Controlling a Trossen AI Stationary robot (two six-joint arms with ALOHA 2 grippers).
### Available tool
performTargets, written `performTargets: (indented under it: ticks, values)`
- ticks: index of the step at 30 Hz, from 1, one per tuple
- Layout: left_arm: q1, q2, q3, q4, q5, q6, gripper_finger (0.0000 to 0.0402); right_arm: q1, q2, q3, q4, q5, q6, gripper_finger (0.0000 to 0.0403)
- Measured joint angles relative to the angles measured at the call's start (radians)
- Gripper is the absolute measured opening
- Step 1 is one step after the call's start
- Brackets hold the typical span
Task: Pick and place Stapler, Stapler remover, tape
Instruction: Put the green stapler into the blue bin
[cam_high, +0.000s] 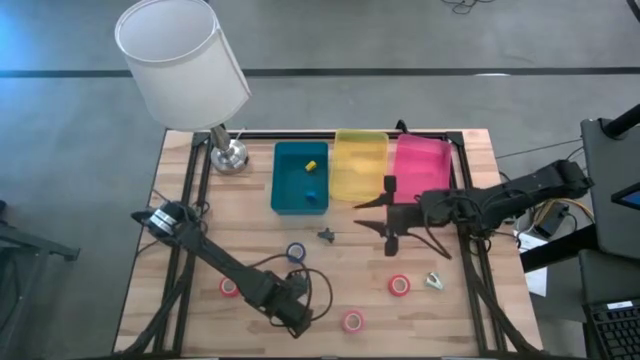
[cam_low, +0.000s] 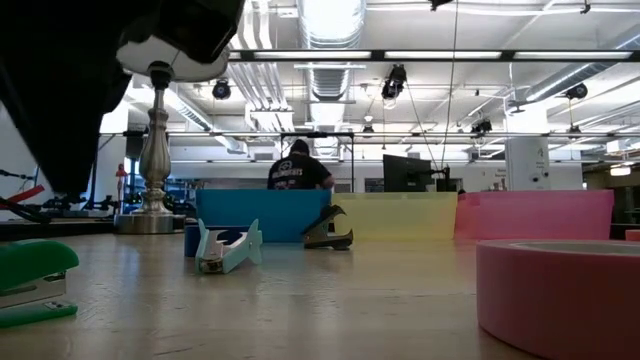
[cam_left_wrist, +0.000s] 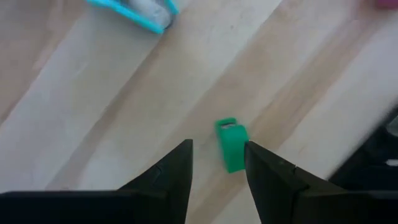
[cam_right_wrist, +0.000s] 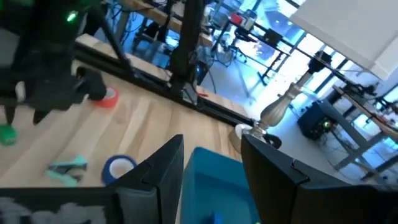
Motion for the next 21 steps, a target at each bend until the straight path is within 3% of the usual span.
performTargets:
  ticks: [13, 21]
  values:
    - [-0.031, -0.027, -0.03, -0.011, 0.004, 0.072, 0.0147, -0.044, 0.251, 0.16, -0.016, 0.001, 0.103, 0.0155]
    - [-0.048, -0.029, -0.03, -0.021, 0.003, 0.178, 0.0147, -0.014, 0.301, 0.2, -0.021, 0.001, 0.224, 0.0155]
